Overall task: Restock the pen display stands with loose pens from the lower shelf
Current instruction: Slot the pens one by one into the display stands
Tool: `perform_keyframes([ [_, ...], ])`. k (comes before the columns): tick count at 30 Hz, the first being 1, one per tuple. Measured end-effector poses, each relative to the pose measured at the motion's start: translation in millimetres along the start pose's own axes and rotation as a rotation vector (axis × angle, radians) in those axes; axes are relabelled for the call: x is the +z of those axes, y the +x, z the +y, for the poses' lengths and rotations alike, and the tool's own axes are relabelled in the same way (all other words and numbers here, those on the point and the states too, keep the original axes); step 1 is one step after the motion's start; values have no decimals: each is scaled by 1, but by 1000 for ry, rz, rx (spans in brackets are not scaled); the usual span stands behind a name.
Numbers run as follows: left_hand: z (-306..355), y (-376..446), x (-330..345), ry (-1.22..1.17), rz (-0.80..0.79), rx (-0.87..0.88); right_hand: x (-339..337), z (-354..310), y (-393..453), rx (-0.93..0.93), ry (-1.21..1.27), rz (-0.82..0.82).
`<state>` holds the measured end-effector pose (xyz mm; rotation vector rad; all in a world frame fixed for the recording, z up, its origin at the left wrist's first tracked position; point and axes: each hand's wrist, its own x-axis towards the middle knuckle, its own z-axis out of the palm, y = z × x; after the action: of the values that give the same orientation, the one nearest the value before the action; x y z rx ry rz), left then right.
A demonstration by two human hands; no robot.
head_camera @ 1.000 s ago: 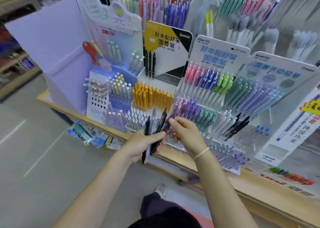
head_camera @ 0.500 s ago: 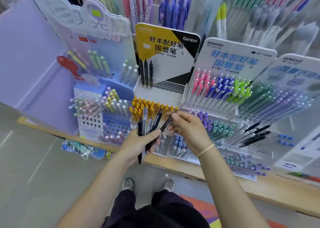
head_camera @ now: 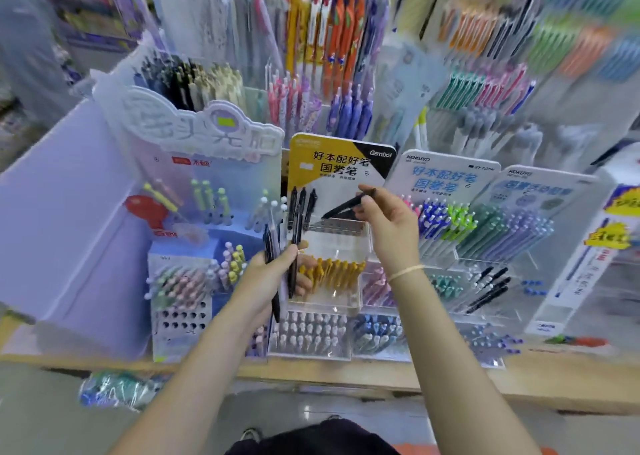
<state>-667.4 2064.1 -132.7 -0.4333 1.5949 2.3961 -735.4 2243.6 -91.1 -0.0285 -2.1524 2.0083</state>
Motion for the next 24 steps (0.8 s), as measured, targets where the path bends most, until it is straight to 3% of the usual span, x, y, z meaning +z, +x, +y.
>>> perform_keyframes([
  [13,0,24,-20,19,-13,-4,42,30,36,-21,-464,-155],
  [24,0,30,-24,5,-84,-16,41,33,33,-65,-513,-89],
])
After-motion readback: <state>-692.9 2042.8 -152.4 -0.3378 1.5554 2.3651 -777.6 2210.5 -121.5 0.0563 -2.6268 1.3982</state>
